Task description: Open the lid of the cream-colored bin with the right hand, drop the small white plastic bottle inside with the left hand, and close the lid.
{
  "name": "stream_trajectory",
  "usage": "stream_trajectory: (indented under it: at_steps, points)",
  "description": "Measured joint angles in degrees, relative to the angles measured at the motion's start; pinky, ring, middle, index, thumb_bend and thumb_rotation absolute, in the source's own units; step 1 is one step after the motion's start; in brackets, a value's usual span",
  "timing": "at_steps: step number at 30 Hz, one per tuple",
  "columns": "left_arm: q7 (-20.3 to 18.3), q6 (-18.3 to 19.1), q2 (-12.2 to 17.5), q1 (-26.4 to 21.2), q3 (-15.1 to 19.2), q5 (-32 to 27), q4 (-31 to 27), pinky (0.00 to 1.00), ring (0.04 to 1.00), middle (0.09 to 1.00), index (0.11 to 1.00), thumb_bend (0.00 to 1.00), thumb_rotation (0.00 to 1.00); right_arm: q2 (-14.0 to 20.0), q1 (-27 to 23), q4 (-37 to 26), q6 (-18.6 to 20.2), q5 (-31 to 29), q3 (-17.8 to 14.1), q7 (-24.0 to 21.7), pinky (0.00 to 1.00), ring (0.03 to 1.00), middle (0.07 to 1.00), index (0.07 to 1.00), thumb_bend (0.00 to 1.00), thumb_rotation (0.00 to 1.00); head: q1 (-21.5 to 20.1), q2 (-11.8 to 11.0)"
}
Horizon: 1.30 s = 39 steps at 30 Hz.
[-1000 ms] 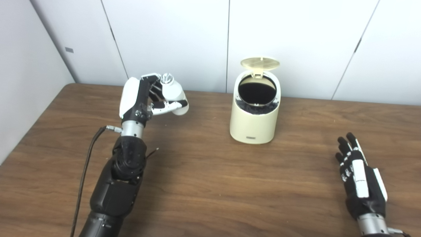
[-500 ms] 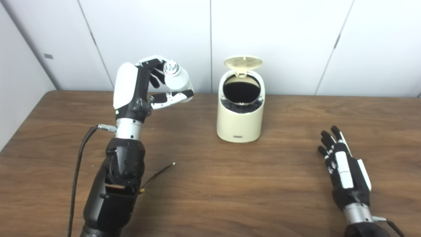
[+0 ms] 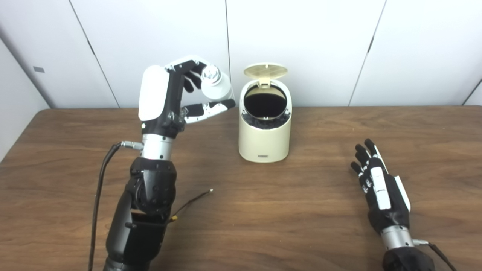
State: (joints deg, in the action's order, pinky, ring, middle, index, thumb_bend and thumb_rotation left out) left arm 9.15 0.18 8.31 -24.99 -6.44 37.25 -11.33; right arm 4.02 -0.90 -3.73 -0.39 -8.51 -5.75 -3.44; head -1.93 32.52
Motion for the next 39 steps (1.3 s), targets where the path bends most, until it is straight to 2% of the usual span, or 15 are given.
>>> stream_trajectory:
  at_steps: [7, 16, 25, 30, 39]
  points:
    - [1.82, -3.24, -2.17, -2.01, -0.33, -0.02, 5.17, 0.36, 0.421, 0.5, 0.482, 0.48, 0.0, -0.27, -0.07, 0.0, -0.14, 1.19, 0.29, 0.55, 0.96, 0.982, 0.949, 0.97, 0.57, 0.87, 0.0, -0.18]
    - [4.59, -7.59, -2.88, -6.0, -0.91, 0.19, 12.77, 0.37, 0.428, 0.492, 0.478, 0.48, 0.0, -0.4, -0.16, 0.14, -0.25, 2.1, 0.68, 0.64, 0.98, 0.984, 0.947, 0.972, 0.55, 0.88, -0.18, -0.44]
    - [6.56, -10.28, -4.43, -6.97, -1.59, -0.01, 18.21, 0.38, 0.439, 0.496, 0.465, 0.48, 0.0, -0.58, -0.28, 0.18, -0.24, 3.24, 1.09, 1.02, 0.97, 0.982, 0.945, 0.97, 0.55, 0.89, -0.35, -0.79]
    - [7.34, -10.7, -4.71, -7.85, -1.8, 0.1, 21.53, 0.36, 0.432, 0.502, 0.472, 0.48, 0.0, -0.68, -0.37, 0.3, -0.23, 3.18, 1.1, 1.04, 0.98, 0.985, 0.946, 0.973, 0.56, 0.9, -0.44, -0.79]
    - [8.74, -12.36, -4.79, -7.87, -2.64, 0.15, 23.35, 0.35, 0.429, 0.503, 0.477, 0.48, 0.0, -0.84, -0.61, 0.54, -0.23, 3.62, 1.18, 1.54, 0.97, 0.977, 0.948, 0.972, 0.56, 0.9, -0.79, -1.67]
